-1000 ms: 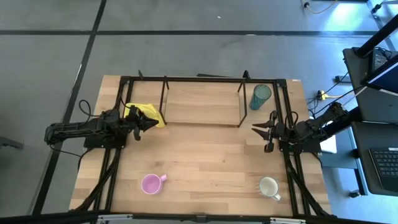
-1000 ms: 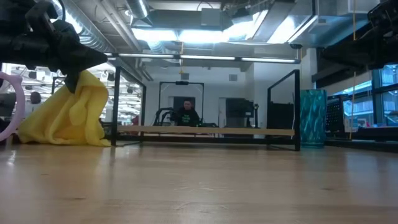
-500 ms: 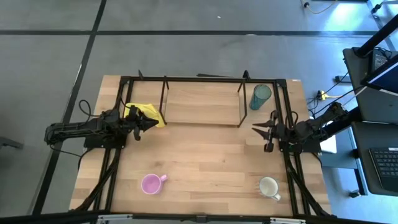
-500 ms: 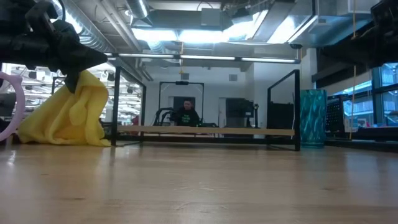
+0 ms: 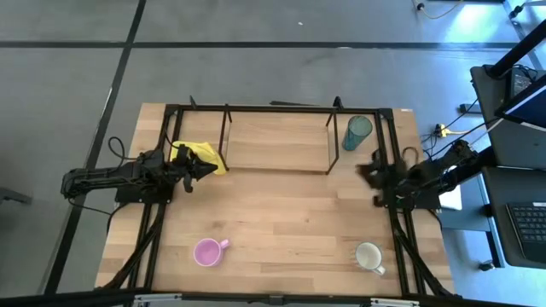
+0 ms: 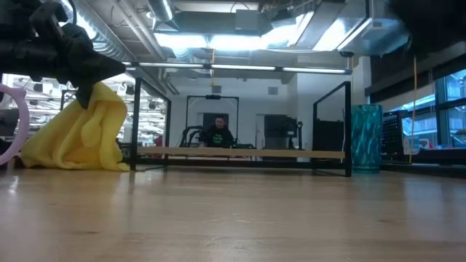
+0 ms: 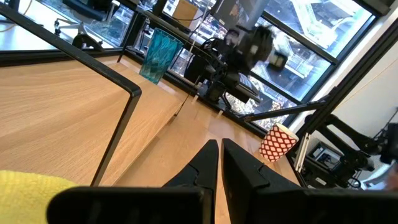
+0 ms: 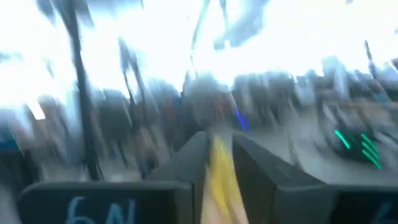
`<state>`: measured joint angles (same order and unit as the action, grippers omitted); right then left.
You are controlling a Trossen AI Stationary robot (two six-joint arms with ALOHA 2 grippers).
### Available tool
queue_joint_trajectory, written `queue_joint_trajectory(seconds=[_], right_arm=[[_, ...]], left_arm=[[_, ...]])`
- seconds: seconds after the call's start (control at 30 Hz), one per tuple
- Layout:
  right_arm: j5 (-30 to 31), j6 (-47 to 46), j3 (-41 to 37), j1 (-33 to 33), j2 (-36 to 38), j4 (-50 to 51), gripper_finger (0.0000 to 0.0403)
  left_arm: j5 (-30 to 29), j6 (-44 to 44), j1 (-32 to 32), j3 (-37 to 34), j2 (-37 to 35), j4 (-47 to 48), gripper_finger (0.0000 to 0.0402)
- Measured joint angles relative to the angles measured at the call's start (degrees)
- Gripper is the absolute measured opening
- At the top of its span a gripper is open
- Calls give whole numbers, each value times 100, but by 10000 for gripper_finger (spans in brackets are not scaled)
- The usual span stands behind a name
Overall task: Stack small to large cups/mugs on shelf
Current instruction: Put the red patterned mug on the shelf
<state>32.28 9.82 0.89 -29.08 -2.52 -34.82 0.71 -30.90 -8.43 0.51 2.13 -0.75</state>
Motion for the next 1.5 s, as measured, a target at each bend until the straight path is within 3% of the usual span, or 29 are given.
queue_joint_trajectory(seconds=[0.1, 0.17, 0.23, 0.33, 0.4, 0.47, 0.67, 0.77, 0.87, 0.97, 1.3, 1.5], right_arm=[[-1753, 1179, 109, -4, 0, -1842, 81], [-2240, 1281, 474, -1, 6, -2127, 81], [-2260, 1132, 1066, 0, -38, -1373, 81], [-1846, 1177, 2273, 0, -514, 1111, 81], [-1244, 1305, 3121, -3, -1095, 2218, 81], [-223, 1304, 3978, -3, -1690, 2790, 80], [3931, 331, 6233, -3, -2899, 4943, 80], [4743, -449, 7059, 0, -3115, 6288, 80], [4603, -1289, 7452, 0, -3229, 6995, 80], [4417, -1720, 7632, 0, -3281, 6912, 80], [4377, -1959, 7746, 0, -3263, 6733, 80], [3692, -2154, 7665, -2, -3389, 6692, 80]], left_arm=[[0, -2, -2, 0, 0, 0, 14], [-2, -1, 0, 0, 2, 1, 14], [-2, 0, -2, 0, 1, 1, 14], [-2, -2, 0, 0, 0, 2, 14], [-2, -1, -1, 0, 0, 2, 14], [-1, -1, -1, 0, 1, 2, 14], [-2, -2, -2, 0, 2, 2, 14], [-1, 0, 0, 0, 2, 2, 14], [0, 0, 0, 0, 0, 2, 14], [-2, -1, 0, 0, 1, 2, 14], [-2, 0, -2, 0, 0, 2, 14], [0, -2, 0, 0, 0, 2, 14]])
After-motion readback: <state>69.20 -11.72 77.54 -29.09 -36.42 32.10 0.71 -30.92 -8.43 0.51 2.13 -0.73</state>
